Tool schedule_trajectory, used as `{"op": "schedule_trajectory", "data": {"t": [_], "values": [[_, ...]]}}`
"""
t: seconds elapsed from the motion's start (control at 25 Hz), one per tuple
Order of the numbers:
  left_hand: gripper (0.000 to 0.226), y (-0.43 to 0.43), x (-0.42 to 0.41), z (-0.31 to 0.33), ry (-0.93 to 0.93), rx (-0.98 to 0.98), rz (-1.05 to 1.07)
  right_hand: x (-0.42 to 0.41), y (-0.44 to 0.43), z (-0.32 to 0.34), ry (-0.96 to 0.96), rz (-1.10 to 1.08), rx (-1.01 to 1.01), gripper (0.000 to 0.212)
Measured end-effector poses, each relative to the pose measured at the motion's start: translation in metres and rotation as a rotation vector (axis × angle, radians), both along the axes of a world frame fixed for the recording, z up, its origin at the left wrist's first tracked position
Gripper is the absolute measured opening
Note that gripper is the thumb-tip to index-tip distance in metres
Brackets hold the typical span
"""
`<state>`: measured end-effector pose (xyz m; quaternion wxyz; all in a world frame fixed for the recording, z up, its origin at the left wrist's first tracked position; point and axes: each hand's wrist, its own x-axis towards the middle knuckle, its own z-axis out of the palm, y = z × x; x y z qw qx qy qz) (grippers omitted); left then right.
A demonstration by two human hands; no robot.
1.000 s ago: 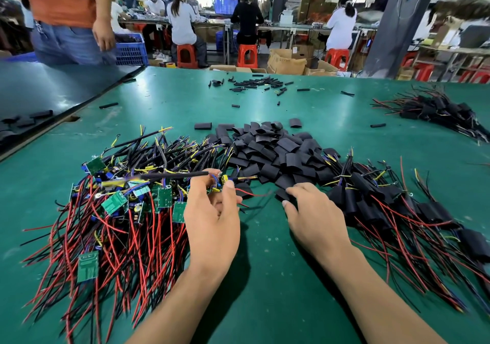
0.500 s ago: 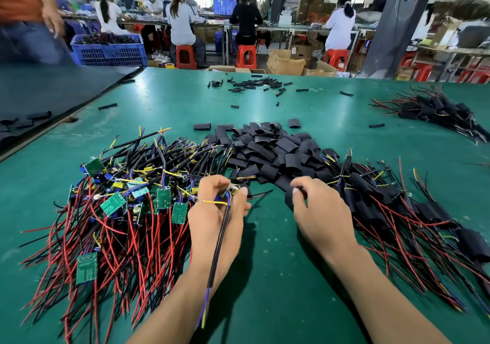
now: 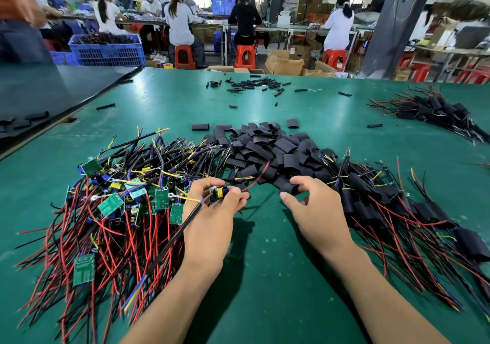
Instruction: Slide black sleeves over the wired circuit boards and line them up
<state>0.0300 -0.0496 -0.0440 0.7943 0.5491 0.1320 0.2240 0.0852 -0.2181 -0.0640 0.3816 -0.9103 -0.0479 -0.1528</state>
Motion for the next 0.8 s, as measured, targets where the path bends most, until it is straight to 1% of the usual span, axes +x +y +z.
{"op": "schedule_trajectory", "data": {"t": [0.08,0.24,0.32,0.44,0.48,0.6,0.8], "values": [[0.021,0.0,-0.001,0.0,-0.028,-0.046,-0.003,0.002,0.001,0.001,-0.024,0.005,0.163,0.033],[0.023,0.004,0.001,0.001,-0.017,-0.087,0.012,0.007,-0.001,0.001,-0.002,-0.022,0.388,0.033],[0.024,0.006,0.001,0.0,0.014,-0.046,0.024,0.011,-0.004,0.001,0.026,-0.015,0.499,0.031],[0.023,0.006,0.001,0.0,0.019,0.04,0.03,0.014,-0.008,0.004,0.078,0.061,0.654,0.027],[0.023,0.006,0.0,0.0,0.012,0.061,0.034,0.015,-0.01,0.006,0.09,0.096,0.67,0.025],[0.022,0.007,0.0,0.0,0.001,0.139,0.062,0.014,-0.016,0.01,0.099,0.195,0.624,0.022],[0.016,0.007,0.001,0.0,-0.007,0.159,0.108,0.014,-0.024,0.011,0.075,0.231,0.596,0.019]]}}
